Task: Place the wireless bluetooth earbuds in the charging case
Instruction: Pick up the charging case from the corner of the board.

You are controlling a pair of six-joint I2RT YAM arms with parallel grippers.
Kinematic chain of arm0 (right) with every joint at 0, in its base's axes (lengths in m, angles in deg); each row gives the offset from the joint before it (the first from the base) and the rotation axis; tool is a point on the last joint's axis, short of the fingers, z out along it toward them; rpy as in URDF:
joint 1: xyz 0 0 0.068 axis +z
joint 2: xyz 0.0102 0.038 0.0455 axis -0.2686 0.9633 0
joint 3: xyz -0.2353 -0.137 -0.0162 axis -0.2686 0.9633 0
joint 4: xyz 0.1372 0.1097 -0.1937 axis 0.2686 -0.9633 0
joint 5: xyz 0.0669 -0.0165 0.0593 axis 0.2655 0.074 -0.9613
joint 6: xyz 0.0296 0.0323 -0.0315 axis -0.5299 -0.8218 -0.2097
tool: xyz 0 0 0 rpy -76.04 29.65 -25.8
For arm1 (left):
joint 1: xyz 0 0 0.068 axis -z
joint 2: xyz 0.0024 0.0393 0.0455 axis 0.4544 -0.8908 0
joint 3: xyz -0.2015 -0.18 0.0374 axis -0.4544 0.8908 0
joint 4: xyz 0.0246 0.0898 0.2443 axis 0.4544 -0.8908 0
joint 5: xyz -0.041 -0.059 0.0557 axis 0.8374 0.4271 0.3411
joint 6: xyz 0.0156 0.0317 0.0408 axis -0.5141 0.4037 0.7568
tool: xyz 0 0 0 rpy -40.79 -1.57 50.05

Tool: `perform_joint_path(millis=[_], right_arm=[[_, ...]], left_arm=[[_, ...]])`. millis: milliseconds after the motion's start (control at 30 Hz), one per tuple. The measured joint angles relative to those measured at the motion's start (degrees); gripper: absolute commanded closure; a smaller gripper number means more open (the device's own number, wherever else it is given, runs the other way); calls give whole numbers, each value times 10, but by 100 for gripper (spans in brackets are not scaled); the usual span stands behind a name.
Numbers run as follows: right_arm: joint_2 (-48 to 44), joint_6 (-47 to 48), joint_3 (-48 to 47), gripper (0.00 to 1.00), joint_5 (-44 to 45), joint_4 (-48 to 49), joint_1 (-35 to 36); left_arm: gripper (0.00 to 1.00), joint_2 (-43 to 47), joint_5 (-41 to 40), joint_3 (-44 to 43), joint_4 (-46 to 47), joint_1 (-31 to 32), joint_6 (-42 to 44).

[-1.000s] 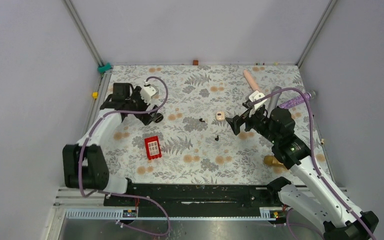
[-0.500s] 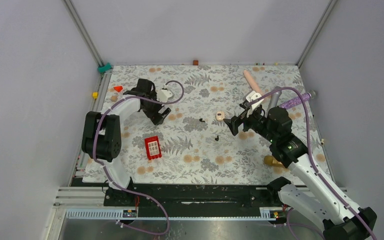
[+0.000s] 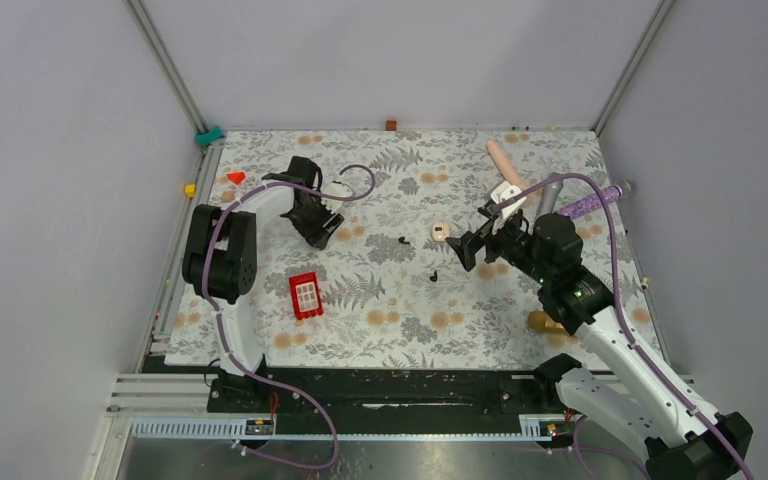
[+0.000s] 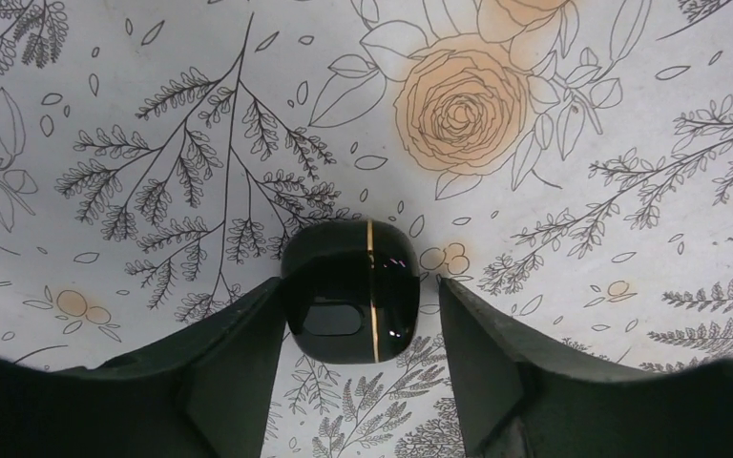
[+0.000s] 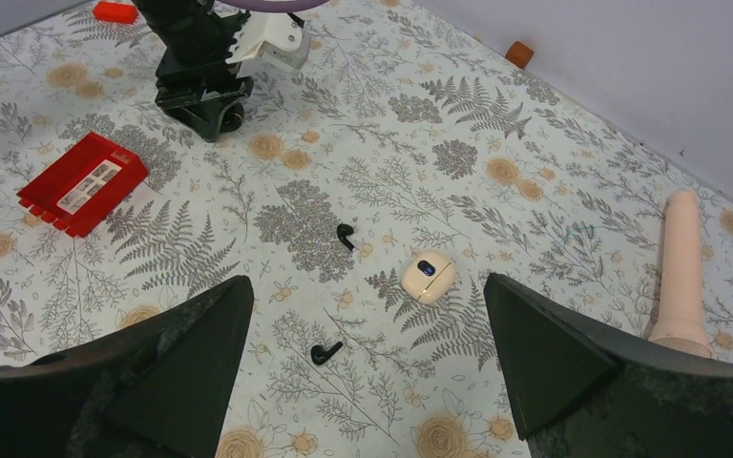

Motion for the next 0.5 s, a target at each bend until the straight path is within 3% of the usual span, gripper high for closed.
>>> perform_joint_path(millis=[167, 500], right_arm=[[5, 0, 2, 1, 0, 1, 0], [22, -26, 3, 1, 12, 14, 0]], left_arm=[[62, 0, 1, 0, -5, 1, -5], [75, 56, 27, 7, -28, 24, -40]])
